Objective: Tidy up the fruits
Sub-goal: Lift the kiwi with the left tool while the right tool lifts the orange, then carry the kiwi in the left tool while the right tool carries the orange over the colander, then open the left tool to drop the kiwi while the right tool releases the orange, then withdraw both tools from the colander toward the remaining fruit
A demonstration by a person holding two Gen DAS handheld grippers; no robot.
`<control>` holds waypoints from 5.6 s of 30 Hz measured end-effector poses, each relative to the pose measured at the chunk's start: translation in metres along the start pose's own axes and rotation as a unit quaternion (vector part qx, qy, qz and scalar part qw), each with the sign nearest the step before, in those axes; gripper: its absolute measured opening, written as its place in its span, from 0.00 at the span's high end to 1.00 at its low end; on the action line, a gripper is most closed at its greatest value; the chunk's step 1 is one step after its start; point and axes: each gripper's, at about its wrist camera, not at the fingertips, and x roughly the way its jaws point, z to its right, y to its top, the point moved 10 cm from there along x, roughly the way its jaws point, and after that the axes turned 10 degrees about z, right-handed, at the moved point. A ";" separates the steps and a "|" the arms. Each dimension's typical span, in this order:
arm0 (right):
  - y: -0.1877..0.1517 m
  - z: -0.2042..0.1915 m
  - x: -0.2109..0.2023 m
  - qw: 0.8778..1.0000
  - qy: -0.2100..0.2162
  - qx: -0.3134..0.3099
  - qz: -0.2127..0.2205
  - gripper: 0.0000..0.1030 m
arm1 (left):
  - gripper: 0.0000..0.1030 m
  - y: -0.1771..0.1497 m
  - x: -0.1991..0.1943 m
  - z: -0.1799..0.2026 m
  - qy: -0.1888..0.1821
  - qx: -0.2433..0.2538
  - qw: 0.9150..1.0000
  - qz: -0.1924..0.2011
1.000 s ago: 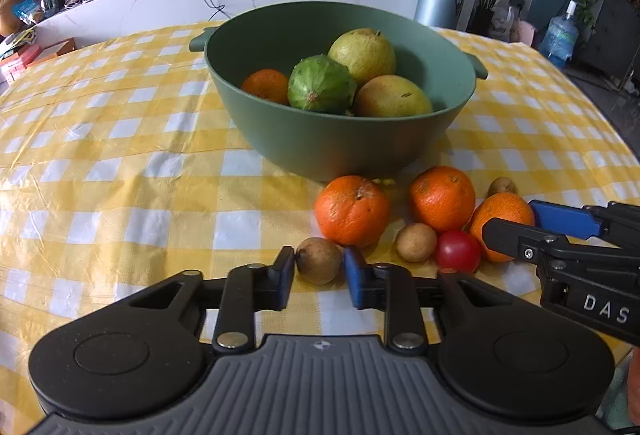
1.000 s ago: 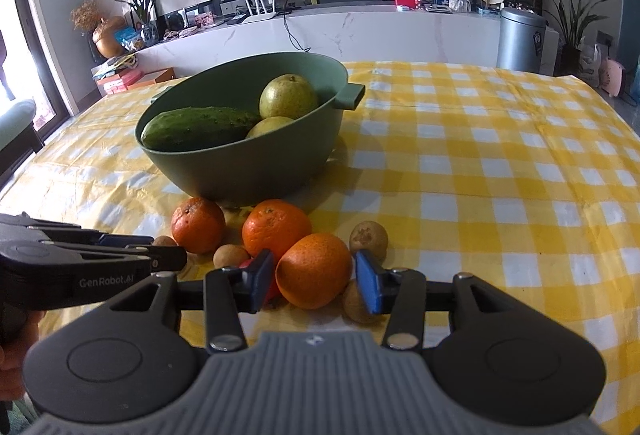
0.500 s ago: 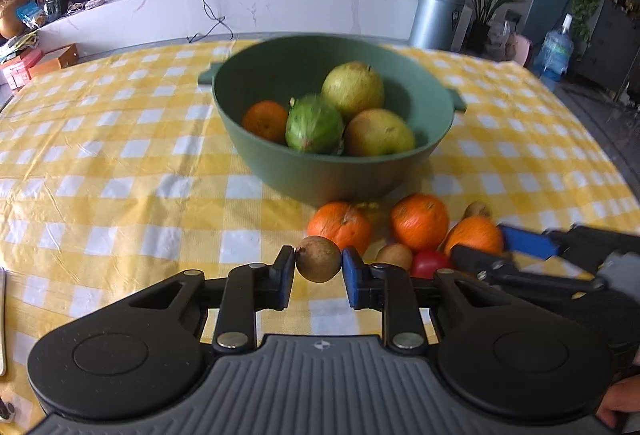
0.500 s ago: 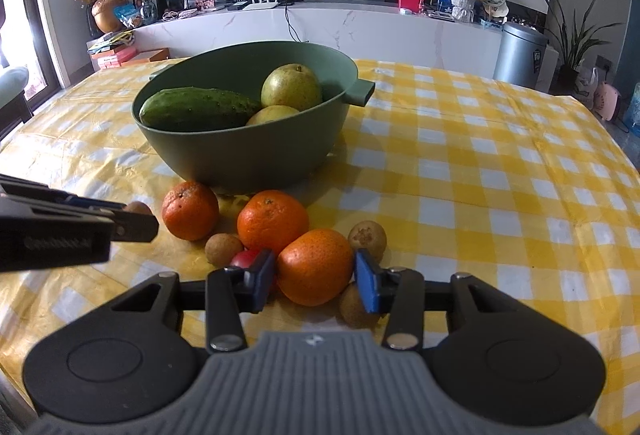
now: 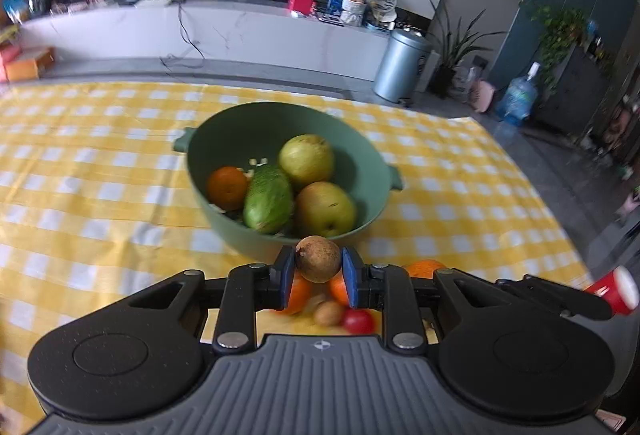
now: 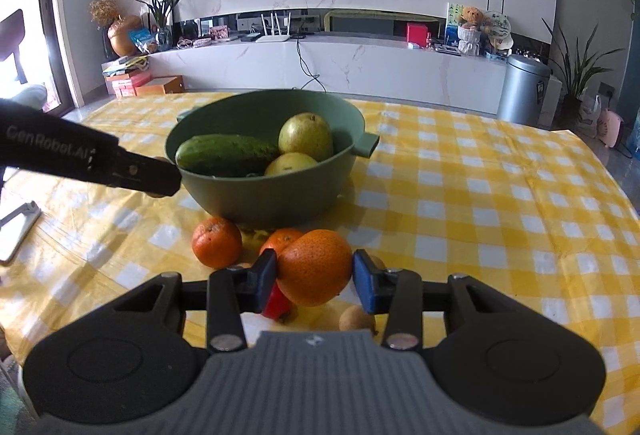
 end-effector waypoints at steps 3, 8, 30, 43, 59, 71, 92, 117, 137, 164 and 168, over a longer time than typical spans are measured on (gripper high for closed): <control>0.018 0.002 -0.004 1.000 0.015 0.009 0.009 0.62 | 0.73 0.011 0.007 0.002 -0.016 -0.014 1.000 -0.010; 0.051 -0.003 0.003 0.998 0.055 -0.014 0.021 0.62 | 0.73 0.027 0.024 -0.001 -0.032 -0.031 0.998 -0.036; 0.069 -0.007 0.071 0.987 0.139 -0.076 -0.040 0.62 | 0.73 0.019 0.066 -0.017 -0.026 -0.053 0.991 -0.119; 0.065 -0.023 0.087 0.972 0.208 -0.052 -0.094 0.62 | 0.73 0.028 0.065 -0.021 -0.007 0.029 0.989 -0.148; 0.055 -0.034 0.110 0.962 0.232 0.017 -0.140 0.62 | 0.55 0.042 0.059 -0.028 0.020 0.151 0.980 -0.132; 0.058 -0.035 0.106 0.963 0.228 0.037 -0.140 0.56 | 0.41 0.058 0.044 -0.026 0.001 0.103 0.989 -0.102; 0.059 -0.028 0.085 0.973 0.185 0.026 -0.137 0.77 | 0.41 0.043 0.015 -0.032 0.054 0.104 0.989 -0.086; 0.050 -0.037 0.112 0.959 0.211 0.037 -0.183 0.87 | 0.71 0.047 0.055 -0.038 0.003 0.183 0.976 -0.120; 0.061 -0.012 0.066 0.977 0.165 0.060 -0.120 0.84 | 0.65 0.036 0.024 -0.024 0.024 0.181 0.978 -0.104; 0.002 0.018 -0.059 1.000 0.005 0.003 -0.024 0.68 | 0.62 -0.034 -0.032 0.030 -0.002 0.069 0.997 -0.045; -0.016 0.024 -0.057 0.999 -0.007 0.012 -0.030 0.68 | 0.62 -0.049 -0.025 0.030 -0.007 0.071 0.995 -0.063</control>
